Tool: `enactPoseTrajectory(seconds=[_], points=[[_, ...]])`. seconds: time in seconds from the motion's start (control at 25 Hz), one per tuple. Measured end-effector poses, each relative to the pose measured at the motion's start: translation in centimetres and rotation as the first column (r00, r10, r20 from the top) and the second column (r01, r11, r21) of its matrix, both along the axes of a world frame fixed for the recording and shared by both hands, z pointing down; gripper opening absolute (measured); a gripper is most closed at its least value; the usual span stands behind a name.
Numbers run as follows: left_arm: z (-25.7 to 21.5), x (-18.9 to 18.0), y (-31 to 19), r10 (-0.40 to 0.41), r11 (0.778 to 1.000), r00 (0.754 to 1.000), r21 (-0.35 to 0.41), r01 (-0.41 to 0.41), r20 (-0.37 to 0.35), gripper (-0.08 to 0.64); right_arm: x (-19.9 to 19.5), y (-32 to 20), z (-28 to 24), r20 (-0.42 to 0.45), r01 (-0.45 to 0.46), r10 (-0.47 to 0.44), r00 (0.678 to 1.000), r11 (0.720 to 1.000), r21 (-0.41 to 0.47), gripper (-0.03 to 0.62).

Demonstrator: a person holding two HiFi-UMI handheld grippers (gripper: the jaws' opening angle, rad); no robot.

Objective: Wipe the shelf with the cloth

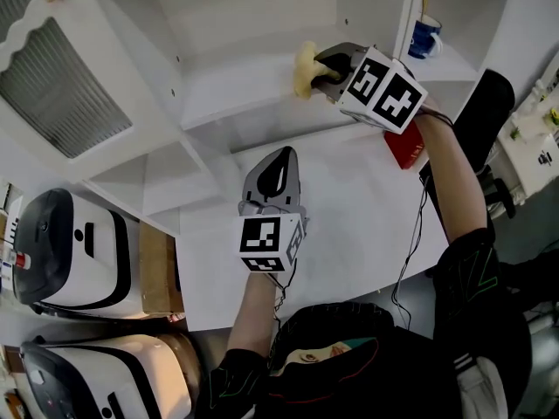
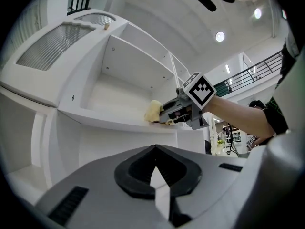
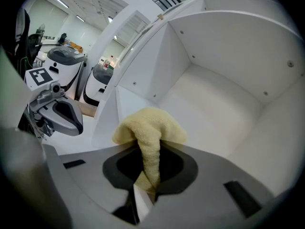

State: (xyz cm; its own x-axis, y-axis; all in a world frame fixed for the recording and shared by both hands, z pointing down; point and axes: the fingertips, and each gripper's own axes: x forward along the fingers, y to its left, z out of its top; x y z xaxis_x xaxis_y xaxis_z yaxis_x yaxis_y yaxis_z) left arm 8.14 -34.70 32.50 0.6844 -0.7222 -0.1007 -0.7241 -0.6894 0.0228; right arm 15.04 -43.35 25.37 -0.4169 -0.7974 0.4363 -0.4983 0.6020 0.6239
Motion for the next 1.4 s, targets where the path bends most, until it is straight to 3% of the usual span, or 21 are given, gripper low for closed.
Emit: enactPoseTrajectory(seconds=[0.36,0.56,0.72,0.96,1.2,1.4], points=[[-0.6,-0.1,0.9,0.040,0.999,0.998,0.006,-0.040,-0.048,0.000,1.7,0.0,-0.2,0.052,-0.164,0.163,0.985,0.986,0.025,0.052],[-0.7,1.7,1.5,0.056,0.998,0.997,0.011,-0.056,-0.054,0.000,3.4,0.5,-0.5,0.104,-0.218,0.212,0.972,0.975,0.047,0.052],[-1.1,4.0,2.2,0.061,0.998,0.995,0.004,-0.061,-0.085,0.000,6.2,1.1,-0.7,0.198,-0.249,0.235,0.952,0.967,0.049,0.052],[-2.8,4.9,3.0,0.063,0.998,0.991,0.029,-0.060,-0.122,0.000,6.7,2.1,-1.0,0.264,-0.279,0.248,0.932,0.956,0.088,0.055],[-3.9,4.9,3.3,0.022,1.000,0.985,0.025,-0.018,-0.174,0.000,7.0,4.5,-1.4,0.460,-0.299,0.241,0.855,0.953,0.056,0.055],[-3.8,4.8,3.6,-0.021,1.000,0.977,0.013,0.024,-0.210,0.000,8.6,7.2,-0.7,0.572,-0.304,0.194,0.797,0.947,0.101,0.055]])
